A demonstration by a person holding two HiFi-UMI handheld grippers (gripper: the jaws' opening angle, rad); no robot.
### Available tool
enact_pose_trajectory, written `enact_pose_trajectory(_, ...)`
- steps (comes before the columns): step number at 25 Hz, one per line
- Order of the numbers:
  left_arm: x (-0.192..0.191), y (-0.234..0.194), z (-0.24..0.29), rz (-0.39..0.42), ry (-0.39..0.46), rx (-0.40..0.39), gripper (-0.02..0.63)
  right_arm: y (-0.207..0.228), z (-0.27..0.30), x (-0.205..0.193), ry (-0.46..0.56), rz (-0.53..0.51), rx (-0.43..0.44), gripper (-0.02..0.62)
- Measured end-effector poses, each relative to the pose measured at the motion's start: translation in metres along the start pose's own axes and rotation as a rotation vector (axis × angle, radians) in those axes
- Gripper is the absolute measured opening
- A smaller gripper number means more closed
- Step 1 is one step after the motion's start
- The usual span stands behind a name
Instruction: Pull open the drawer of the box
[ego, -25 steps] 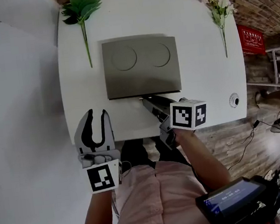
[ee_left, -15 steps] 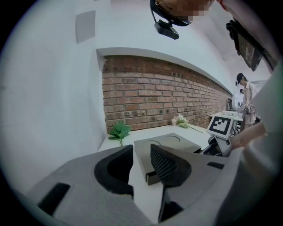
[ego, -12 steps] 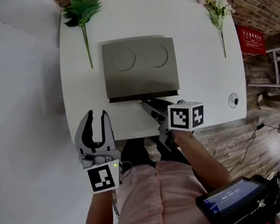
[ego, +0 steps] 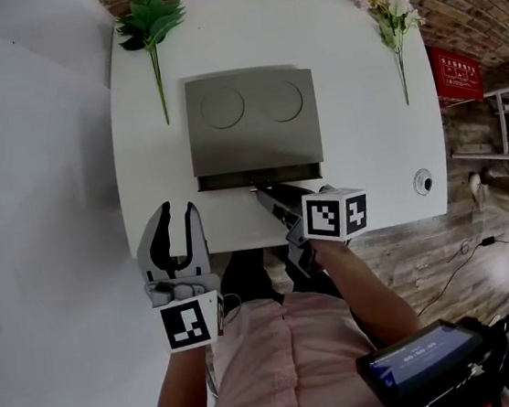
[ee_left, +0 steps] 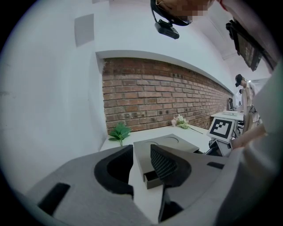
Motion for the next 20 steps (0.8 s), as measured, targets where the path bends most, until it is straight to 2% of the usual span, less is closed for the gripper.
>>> enact_pose_trajectory(20,0.004,0.009,-0.017,0.010,0.009,0.003,0.129,-0.005,-0.009,-0.021,-0.023,-0.004,0.011,0.083)
Point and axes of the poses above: the fingertips, and each gripper's own axes: z forward along the fingers, y to its right, x out of its top, the point moved 5 cm from there along -z, backward along the fingers, and after that the axes turned 5 degrees about x, right-handed, at the moved point
